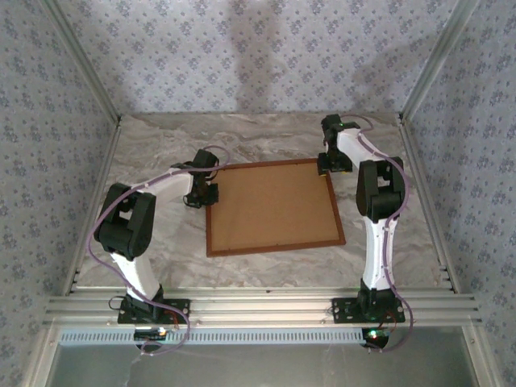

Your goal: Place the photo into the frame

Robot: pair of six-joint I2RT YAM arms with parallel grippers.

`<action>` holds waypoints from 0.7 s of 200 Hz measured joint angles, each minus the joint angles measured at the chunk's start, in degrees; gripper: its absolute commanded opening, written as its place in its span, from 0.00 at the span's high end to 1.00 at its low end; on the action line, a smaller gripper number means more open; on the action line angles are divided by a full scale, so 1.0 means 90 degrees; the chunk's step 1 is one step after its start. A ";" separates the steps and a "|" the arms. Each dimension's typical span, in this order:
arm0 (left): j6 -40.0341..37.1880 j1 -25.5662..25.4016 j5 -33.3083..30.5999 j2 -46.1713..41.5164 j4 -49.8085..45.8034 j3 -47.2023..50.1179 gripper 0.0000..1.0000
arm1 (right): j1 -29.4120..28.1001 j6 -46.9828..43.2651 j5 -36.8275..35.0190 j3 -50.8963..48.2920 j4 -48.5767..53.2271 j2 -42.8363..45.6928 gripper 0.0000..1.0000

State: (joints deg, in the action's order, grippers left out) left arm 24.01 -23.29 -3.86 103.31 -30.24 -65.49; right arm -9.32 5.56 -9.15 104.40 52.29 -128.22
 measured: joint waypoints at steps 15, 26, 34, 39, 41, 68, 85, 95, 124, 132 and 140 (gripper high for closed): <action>0.0002 0.0000 0.0000 0.0000 0.0000 0.0000 0.95 | -0.0010 0.0002 -0.0022 0.0000 0.0000 0.0000 0.34; 0.0005 0.0000 0.0000 0.0000 -0.0002 0.0000 0.95 | -0.0019 0.0002 -0.0044 0.0002 0.0002 0.0000 0.34; 0.0002 0.0000 0.0000 0.0000 0.0000 0.0000 0.95 | -0.0029 0.0000 -0.0066 0.0010 0.0012 -0.0002 0.34; 0.0005 0.0000 0.0000 0.0000 0.0000 0.0000 0.95 | -0.0039 0.0000 -0.0085 0.0012 0.0019 -0.0002 0.34; 0.0005 0.0000 0.0000 0.0000 -0.0002 0.0000 0.95 | -0.0041 0.0002 -0.0090 0.0012 0.0022 -0.0002 0.34; 0.0024 0.0000 0.0002 0.0000 -0.0005 -0.0005 0.95 | -0.0136 0.0000 -0.0221 0.0012 0.0058 -0.0007 0.34; 0.0032 0.0000 0.0015 0.0002 0.0000 -0.0007 0.95 | -0.0284 0.0000 -0.0316 0.0012 0.0141 -0.0114 0.33; 0.0032 0.0000 0.0010 0.0005 -0.0005 -0.0007 0.95 | -0.0321 0.0000 -0.0425 0.0029 0.0170 -0.0114 0.33; 0.0032 0.0000 0.0000 0.0005 -0.0019 -0.0017 0.95 | -0.0316 0.0000 -0.0413 0.0061 0.0214 -0.0119 0.33; 0.0032 0.0000 -0.0002 0.0005 -0.0022 -0.0019 0.95 | -0.0313 0.0000 -0.0408 0.0061 0.0214 -0.0119 0.33; 0.0032 0.0000 0.0000 0.0005 -0.0022 -0.0019 0.95 | -0.0311 0.0000 -0.0396 0.0061 0.0214 -0.0119 0.33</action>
State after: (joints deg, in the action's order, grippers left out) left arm 24.29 -23.29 -3.86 103.35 -30.44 -65.67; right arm -12.12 5.56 -12.71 104.95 54.22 -129.29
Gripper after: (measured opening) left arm 0.090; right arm 0.668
